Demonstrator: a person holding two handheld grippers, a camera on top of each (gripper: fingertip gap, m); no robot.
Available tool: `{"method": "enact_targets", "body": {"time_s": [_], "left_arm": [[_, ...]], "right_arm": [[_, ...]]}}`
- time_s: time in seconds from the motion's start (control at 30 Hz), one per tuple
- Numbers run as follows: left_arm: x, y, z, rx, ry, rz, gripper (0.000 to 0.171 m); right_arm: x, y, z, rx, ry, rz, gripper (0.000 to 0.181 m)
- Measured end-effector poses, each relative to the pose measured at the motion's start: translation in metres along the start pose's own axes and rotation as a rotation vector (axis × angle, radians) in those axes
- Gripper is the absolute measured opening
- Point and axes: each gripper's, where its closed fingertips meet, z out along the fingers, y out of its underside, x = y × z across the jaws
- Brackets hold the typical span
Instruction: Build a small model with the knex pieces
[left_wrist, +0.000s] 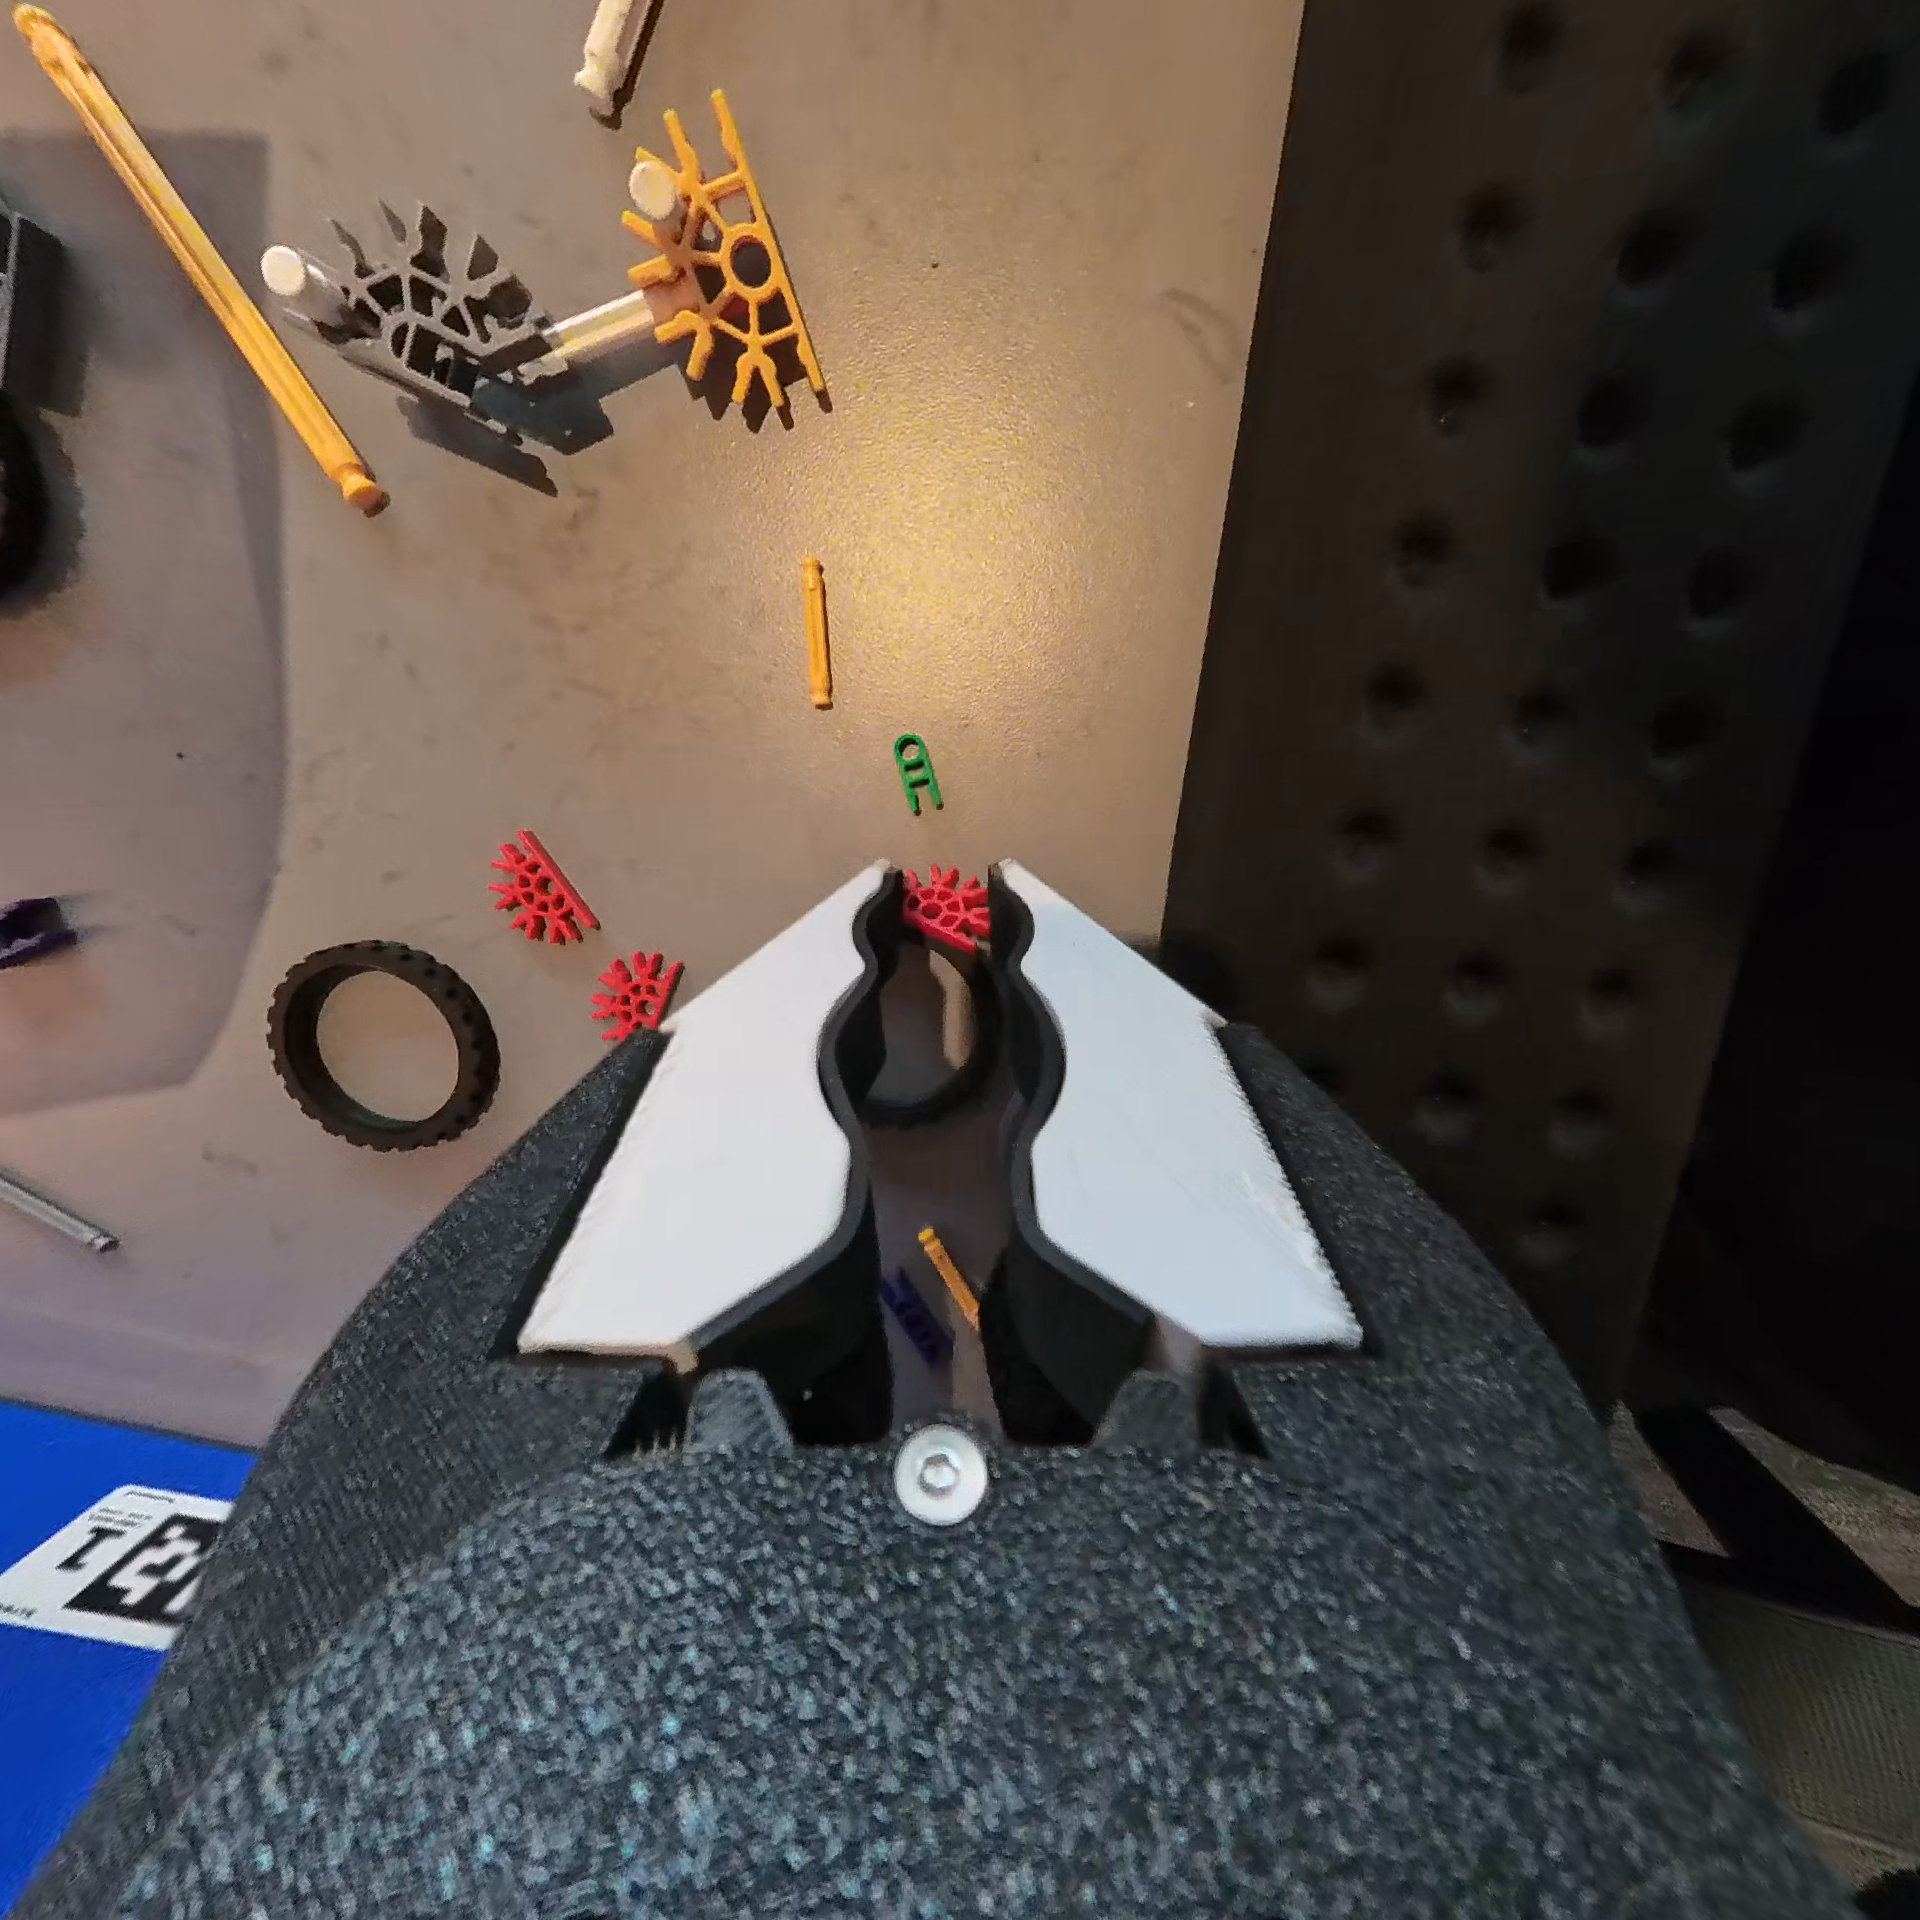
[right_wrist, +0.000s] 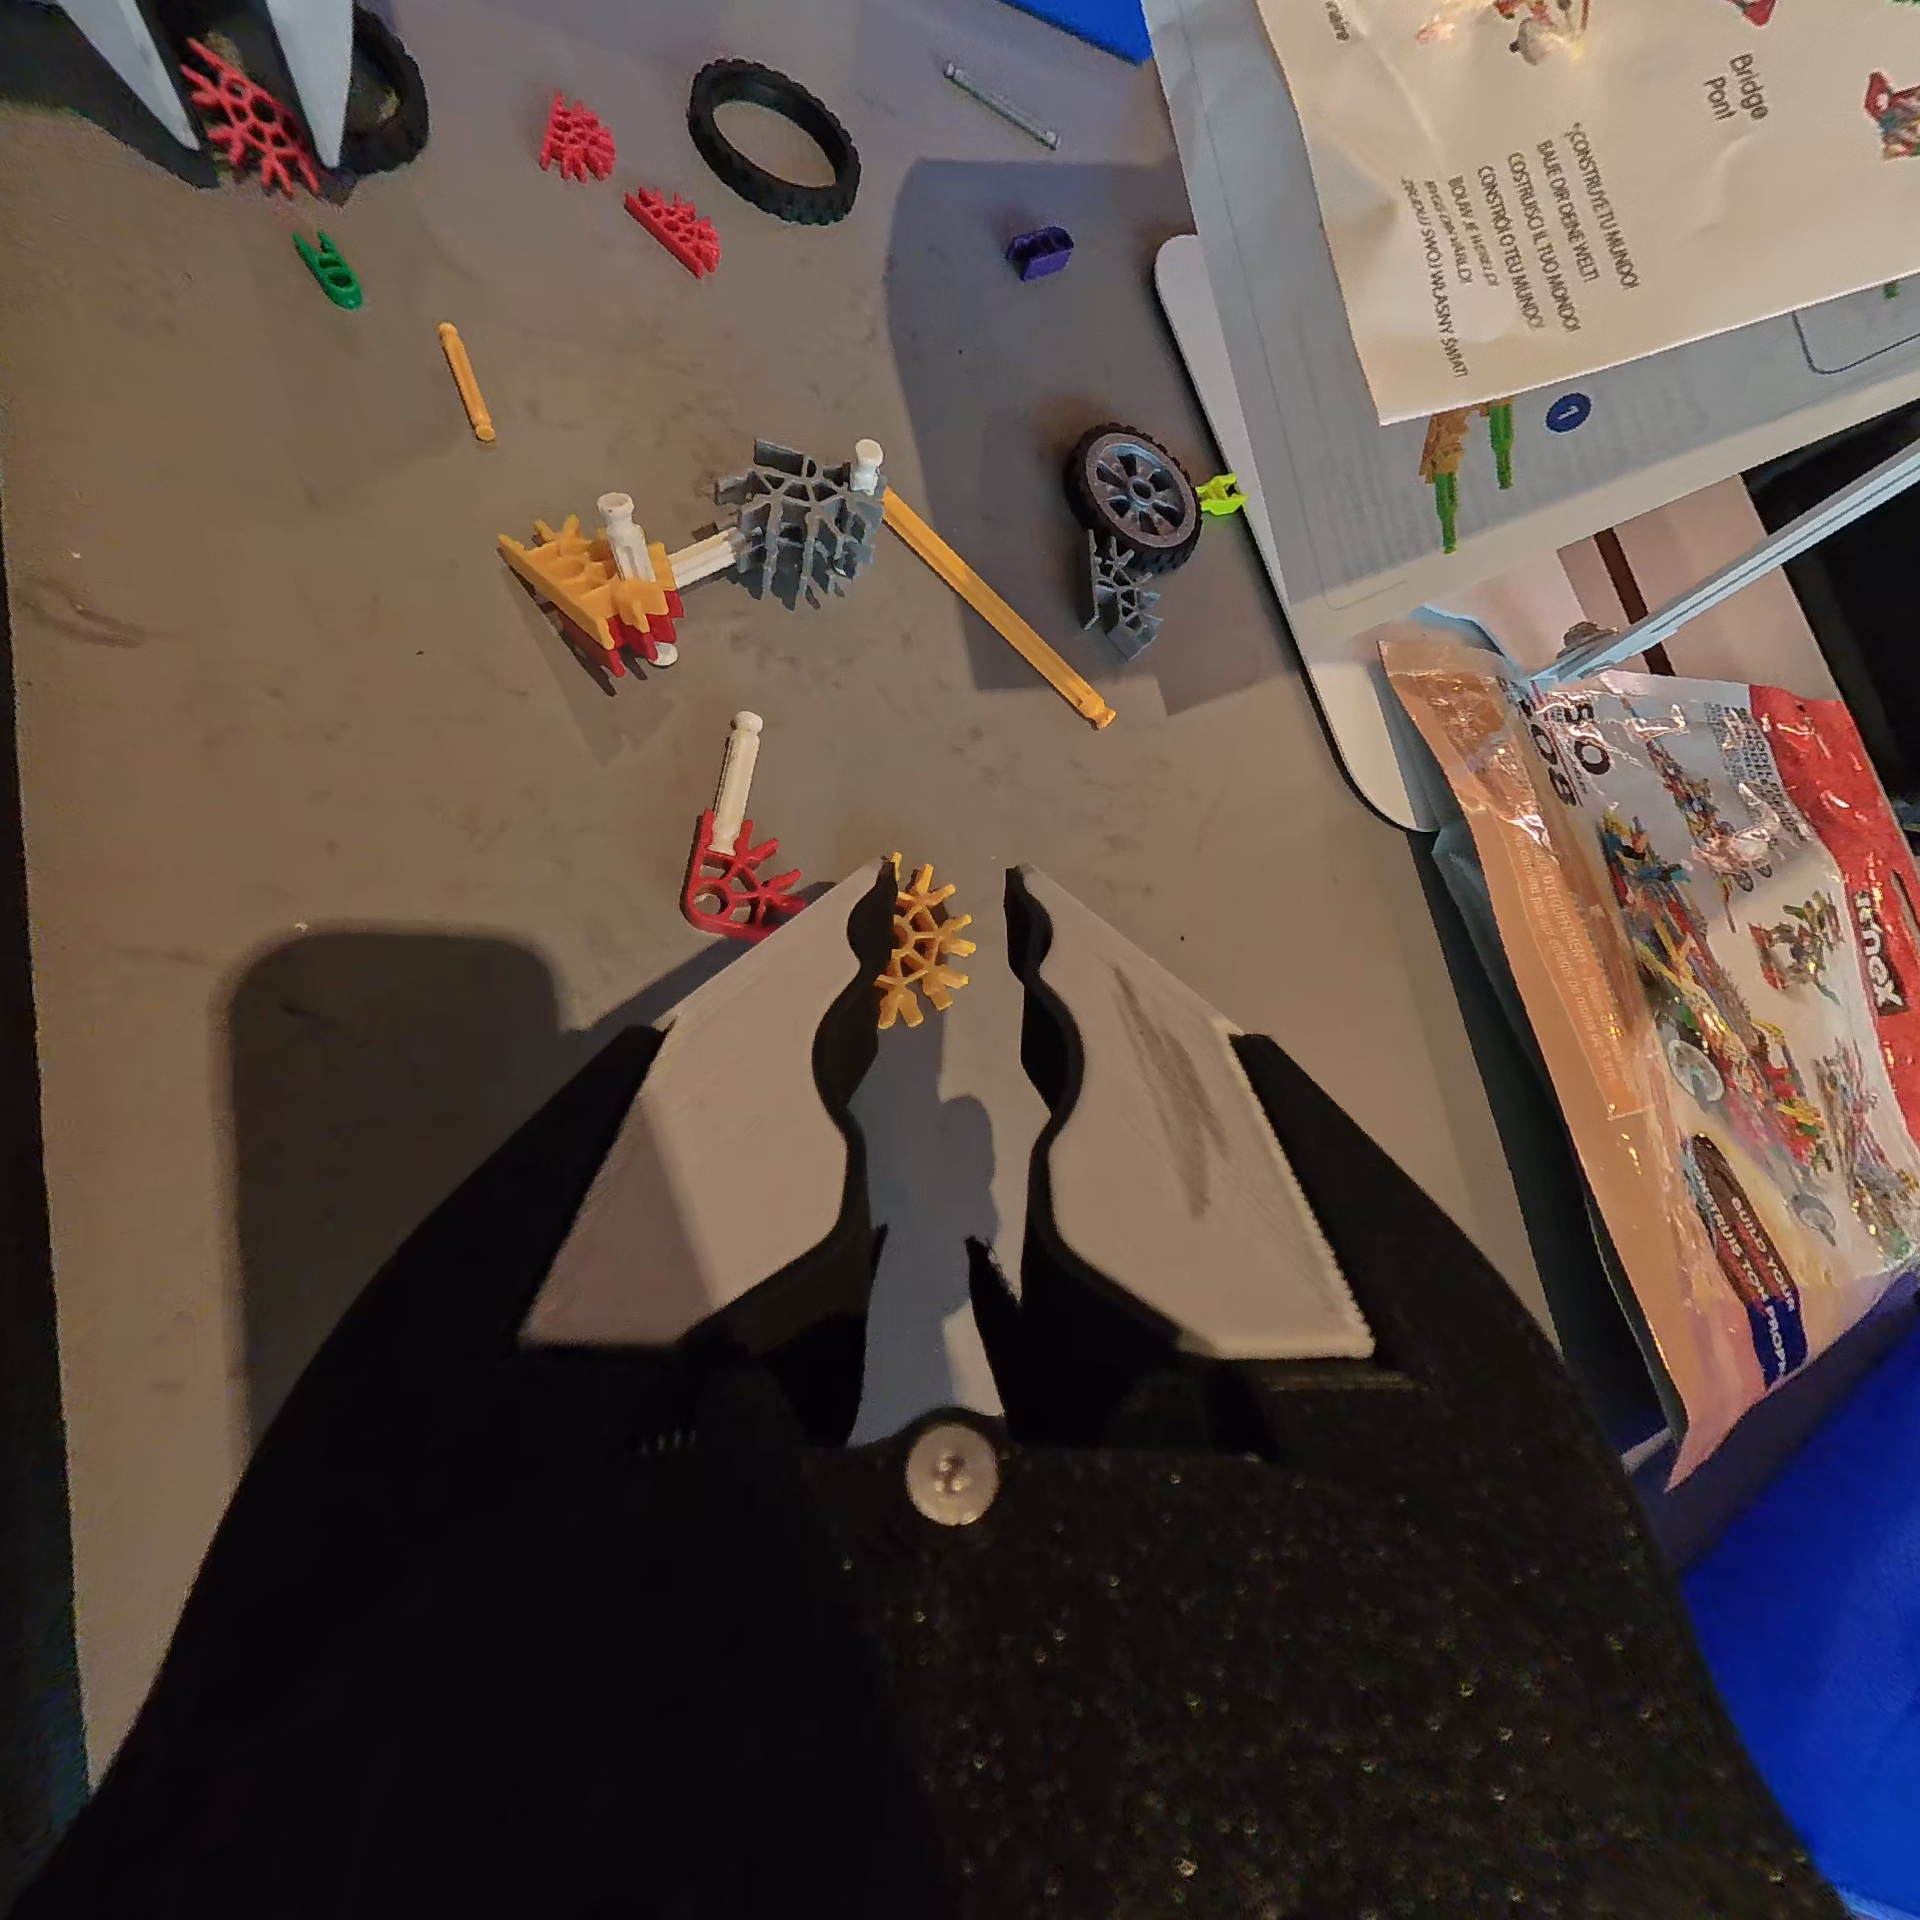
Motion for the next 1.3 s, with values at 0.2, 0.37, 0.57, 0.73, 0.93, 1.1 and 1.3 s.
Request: {"method": "enact_targets", "body": {"time_s": [0.2, 0.37, 0.57, 0.73, 0.93, 1.1, 1.3], "left_arm": [[-0.011, -0.007, -0.006, 0.050, -0.040, -0.043, 0.002], [-0.019, -0.015, -0.008, 0.062, -0.045, -0.055, 0.008], [-0.003, 0.004, 0.005, -0.030, 0.040, -0.043, 0.038], [-0.006, 0.001, 0.005, -0.012, 0.020, -0.054, 0.024], [-0.008, 0.001, 0.005, -0.016, -0.002, -0.047, 0.020], [-0.008, -0.003, 0.002, -0.001, -0.011, -0.048, 0.020], [-0.032, -0.016, -0.001, 0.056, -0.099, -0.123, 0.020]], "right_arm": [[0.000, 0.000, 0.000, 0.002, -0.001, -0.001, 0.020], [0.000, 0.001, -0.001, -0.001, 0.000, 0.001, 0.020], [0.000, 0.001, -0.001, 0.000, -0.004, 0.000, 0.020], [-0.001, 0.002, 0.000, -0.002, -0.007, -0.002, 0.020], [-0.001, 0.002, -0.001, -0.001, -0.008, -0.003, 0.020], [-0.001, 0.003, -0.001, -0.001, -0.008, -0.003, 0.020], [0.003, 0.003, -0.003, -0.001, 0.006, 0.012, 0.020]]}}
